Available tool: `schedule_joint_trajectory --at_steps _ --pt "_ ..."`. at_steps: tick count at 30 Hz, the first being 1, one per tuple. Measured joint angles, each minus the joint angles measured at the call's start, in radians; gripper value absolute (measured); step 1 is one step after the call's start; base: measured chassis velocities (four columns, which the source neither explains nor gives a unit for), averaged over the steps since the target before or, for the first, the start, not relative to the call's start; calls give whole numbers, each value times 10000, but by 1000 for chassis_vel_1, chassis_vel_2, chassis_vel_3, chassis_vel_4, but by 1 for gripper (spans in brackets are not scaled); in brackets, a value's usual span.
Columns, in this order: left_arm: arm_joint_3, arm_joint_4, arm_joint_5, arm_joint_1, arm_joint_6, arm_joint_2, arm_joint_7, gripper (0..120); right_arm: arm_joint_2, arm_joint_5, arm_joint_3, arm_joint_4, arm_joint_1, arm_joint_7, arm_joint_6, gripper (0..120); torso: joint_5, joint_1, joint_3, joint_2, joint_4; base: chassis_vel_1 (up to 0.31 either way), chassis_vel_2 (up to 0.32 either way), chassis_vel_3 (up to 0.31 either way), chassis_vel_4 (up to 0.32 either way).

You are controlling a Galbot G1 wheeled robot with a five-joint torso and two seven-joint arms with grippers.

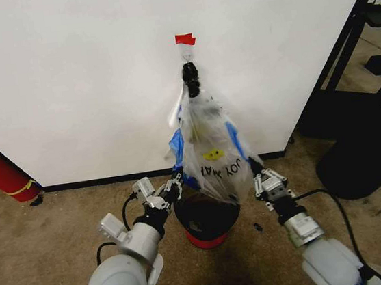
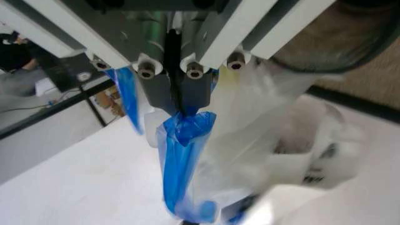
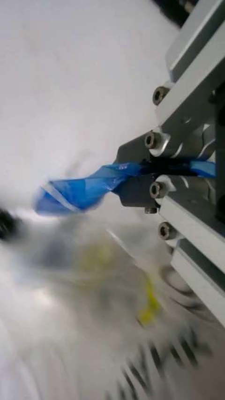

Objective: Pick up the garbage bag from the wall and place it over the trash bin.

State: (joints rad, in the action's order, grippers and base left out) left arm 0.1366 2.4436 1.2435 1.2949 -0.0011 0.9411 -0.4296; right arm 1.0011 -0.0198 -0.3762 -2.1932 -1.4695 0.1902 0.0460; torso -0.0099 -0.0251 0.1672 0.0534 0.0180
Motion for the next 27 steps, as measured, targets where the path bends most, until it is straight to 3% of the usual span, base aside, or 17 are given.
schedule_joint_trajectory --at_steps 8,14,19,27 --pt "488 619 -322 -78 17 -382 141 0 -136 741 -912 -1283 -241 52 -56 0 -1 -1 1 -2 1 0 0 0 0" --pt "1370 623 521 -493 166 -1357 152 0 -326 2299 -1651 -2912 -281 80 -1145 0 -2 -2 1 -1 1 0 0 0 0" --pt "1918 619 857 -548 345 -1878 11 0 -565 3435 -1981 -3166 -382 70 -1788 0 -1 -2 2 -2 0 0 0 0 0" --pt "2716 594 1545 -390 548 -2310 -216 0 -509 3846 -2083 -3155 -502 -4 -1991 0 -3 -2 2 -2 1 0 0 0 0"
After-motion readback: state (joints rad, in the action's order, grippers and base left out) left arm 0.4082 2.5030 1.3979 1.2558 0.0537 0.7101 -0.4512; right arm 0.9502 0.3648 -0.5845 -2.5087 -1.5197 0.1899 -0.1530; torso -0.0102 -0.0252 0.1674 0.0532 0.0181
